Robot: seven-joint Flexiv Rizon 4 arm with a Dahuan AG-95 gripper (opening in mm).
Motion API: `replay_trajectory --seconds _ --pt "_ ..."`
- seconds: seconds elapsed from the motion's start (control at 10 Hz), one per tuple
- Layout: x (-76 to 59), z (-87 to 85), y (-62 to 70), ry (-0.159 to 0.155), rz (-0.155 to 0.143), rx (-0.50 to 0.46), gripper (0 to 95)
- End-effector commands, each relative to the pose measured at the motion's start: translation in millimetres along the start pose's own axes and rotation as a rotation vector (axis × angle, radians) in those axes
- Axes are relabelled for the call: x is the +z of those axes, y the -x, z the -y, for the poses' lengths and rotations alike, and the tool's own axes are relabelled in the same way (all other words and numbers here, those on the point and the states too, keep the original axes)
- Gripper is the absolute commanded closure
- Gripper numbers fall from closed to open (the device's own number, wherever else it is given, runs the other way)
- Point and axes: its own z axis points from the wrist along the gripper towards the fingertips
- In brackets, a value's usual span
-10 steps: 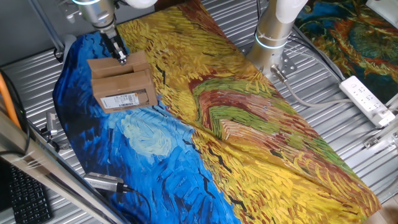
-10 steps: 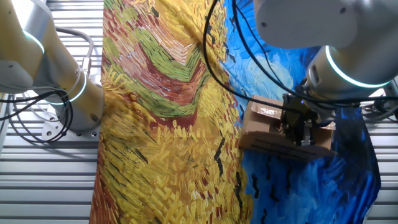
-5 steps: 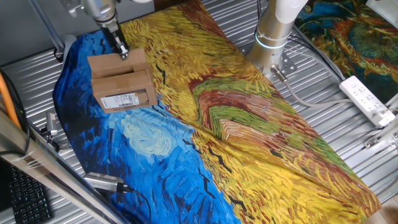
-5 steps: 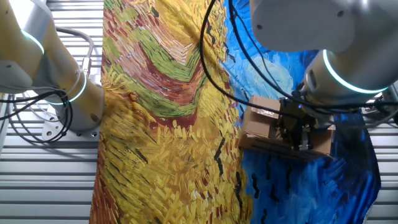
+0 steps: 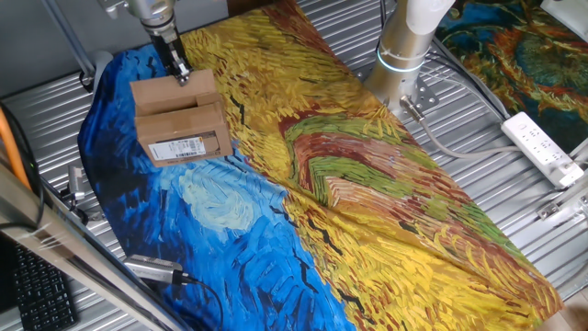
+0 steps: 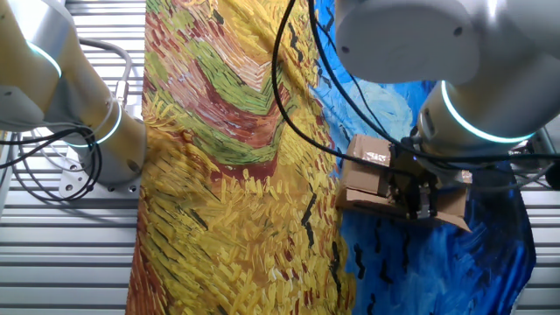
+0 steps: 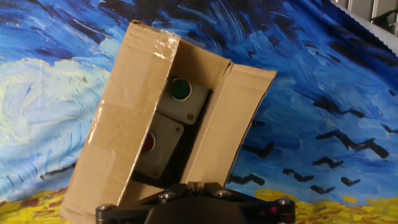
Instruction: Open a box
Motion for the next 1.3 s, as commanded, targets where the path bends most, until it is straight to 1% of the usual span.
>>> replay_trajectory --seconds 0.1,0.6,0.7,0.8,1.0,1.3 --pt "1.6 1.4 1.2 0.004 0.014 0.007 95.0" --pt "3.7 4.0 3.1 0.015 0.015 0.046 95.0" --pt "3.8 4.1 3.2 0.015 0.021 0.063 76.0" --pt "4.1 4.4 3.6 0.017 0.031 0.095 76.0" --pt "5.8 6.3 5.4 0.011 0.044 0.15 76.0" --pt "11.0 11.7 11.0 0.013 0.059 0.2 76.0"
